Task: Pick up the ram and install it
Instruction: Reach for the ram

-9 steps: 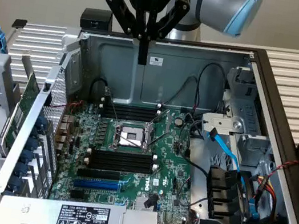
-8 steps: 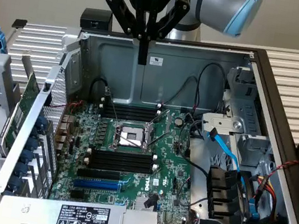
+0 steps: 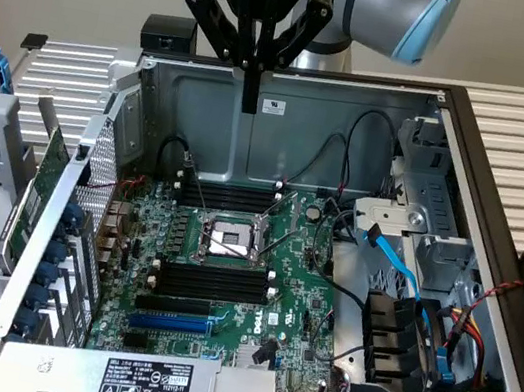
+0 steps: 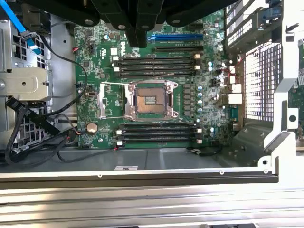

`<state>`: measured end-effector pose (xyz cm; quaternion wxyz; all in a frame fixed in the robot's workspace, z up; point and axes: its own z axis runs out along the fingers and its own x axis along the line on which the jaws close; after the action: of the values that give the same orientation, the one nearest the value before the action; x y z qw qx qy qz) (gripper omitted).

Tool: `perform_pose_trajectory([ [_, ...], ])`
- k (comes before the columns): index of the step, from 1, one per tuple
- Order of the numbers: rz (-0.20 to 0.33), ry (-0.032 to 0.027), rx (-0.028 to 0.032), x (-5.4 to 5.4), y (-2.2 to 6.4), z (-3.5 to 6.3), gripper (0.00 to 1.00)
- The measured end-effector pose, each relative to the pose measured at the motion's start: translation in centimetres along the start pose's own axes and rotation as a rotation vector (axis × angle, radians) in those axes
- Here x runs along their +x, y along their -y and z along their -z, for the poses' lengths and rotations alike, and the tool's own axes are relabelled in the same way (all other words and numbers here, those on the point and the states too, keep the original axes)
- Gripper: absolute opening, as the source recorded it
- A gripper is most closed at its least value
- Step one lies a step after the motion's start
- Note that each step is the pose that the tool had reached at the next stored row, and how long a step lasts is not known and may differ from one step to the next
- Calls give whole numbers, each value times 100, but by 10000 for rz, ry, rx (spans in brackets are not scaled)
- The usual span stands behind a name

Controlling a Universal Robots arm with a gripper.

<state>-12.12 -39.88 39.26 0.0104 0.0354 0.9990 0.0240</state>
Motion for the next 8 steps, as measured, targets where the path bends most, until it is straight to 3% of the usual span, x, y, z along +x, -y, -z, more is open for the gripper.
perform_pose_trajectory([
  [5,0,0,1,4,0,0,11],
  [8,0,-1,2,63,4,2,11],
])
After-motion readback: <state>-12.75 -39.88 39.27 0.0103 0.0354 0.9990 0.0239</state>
